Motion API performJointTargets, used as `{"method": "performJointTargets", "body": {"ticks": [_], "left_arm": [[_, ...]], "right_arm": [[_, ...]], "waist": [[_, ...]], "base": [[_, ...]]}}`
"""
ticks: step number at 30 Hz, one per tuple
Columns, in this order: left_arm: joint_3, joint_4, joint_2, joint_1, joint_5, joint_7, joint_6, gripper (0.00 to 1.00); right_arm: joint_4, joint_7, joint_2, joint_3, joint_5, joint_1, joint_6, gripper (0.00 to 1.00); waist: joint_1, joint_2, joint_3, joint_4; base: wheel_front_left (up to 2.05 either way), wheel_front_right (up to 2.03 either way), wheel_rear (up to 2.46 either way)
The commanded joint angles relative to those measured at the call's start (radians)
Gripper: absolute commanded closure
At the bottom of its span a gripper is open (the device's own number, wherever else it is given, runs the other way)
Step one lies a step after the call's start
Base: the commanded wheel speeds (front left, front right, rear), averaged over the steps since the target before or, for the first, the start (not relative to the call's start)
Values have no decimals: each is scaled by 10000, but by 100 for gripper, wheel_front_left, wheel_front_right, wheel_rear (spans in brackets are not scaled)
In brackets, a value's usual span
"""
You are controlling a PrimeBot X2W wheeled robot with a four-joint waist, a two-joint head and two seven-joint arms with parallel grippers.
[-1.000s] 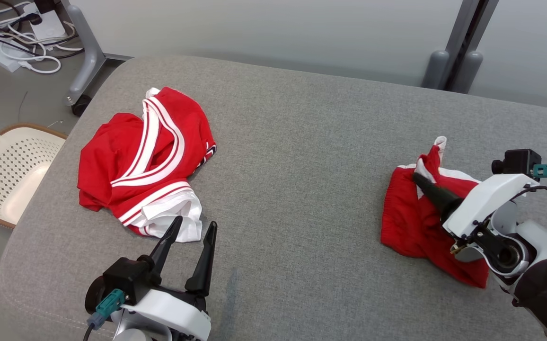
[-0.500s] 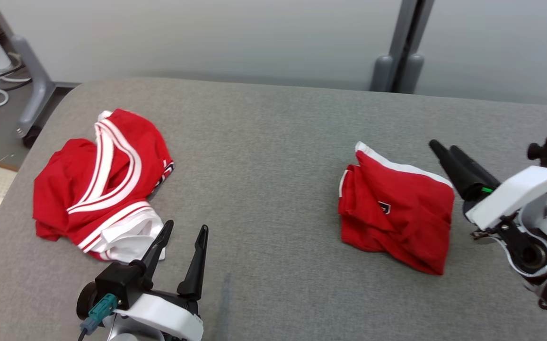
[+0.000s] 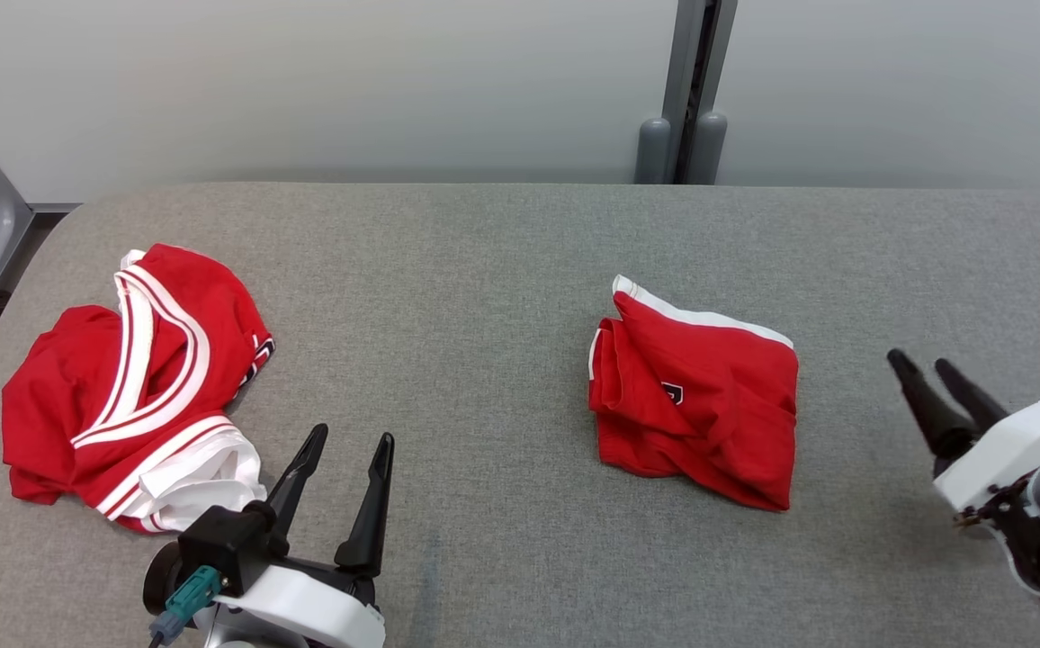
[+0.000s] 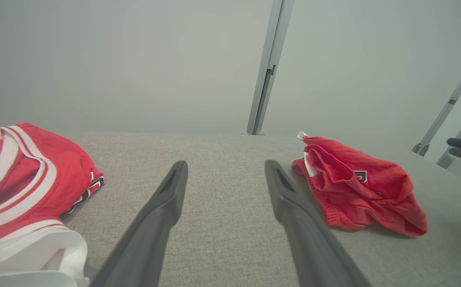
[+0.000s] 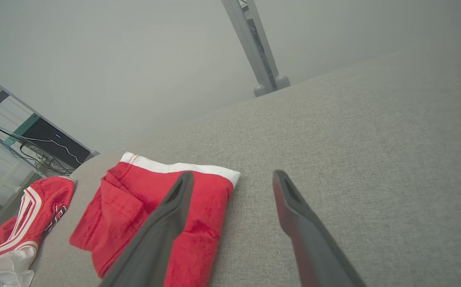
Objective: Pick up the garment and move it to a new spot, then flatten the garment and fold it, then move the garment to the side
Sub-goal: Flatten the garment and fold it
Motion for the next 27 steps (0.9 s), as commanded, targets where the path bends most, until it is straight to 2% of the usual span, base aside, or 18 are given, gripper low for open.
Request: {"method": "performJointTargets", "body": {"ticks": [1,4,5,6,7,13,19,27], "left_arm": [[7,-14,92,-23,18,-10,40,0],[-28,7,117,-82,-2,13,4,0],[-26,13,130,-71,-12,17,14,0],[-23,25,143,-53,-27,19,26,0],[-22,27,142,-34,-34,20,34,0],[-90,57,94,0,-105,25,30,0],[-122,107,107,11,-139,25,7,0],[-147,110,94,1,-158,15,30,0]], "right_arm": [[199,41,151,53,-112,-19,3,0],[569,86,533,236,-299,-121,3,0],[640,106,621,284,-350,-127,3,13],[705,157,683,327,-414,-140,3,60],[762,250,768,378,-383,-125,3,100],[837,1272,1181,890,-350,7,3,100],[1048,1680,1528,1057,-286,-37,3,100],[1208,1528,2140,1248,-587,-390,3,100]], "waist": [[0,-1,-10,20],[0,-1,-35,140],[0,-1,-44,185],[0,-1,-51,230],[0,-1,-60,277],[0,-1,-110,548],[0,-1,-109,799],[0,-1,-81,1173]], "base": [[0,0,0],[0,0,0],[0,0,0],[0,0,0],[0,0,0],[0,0,0],[0,0,0],[0,0,0]]}}
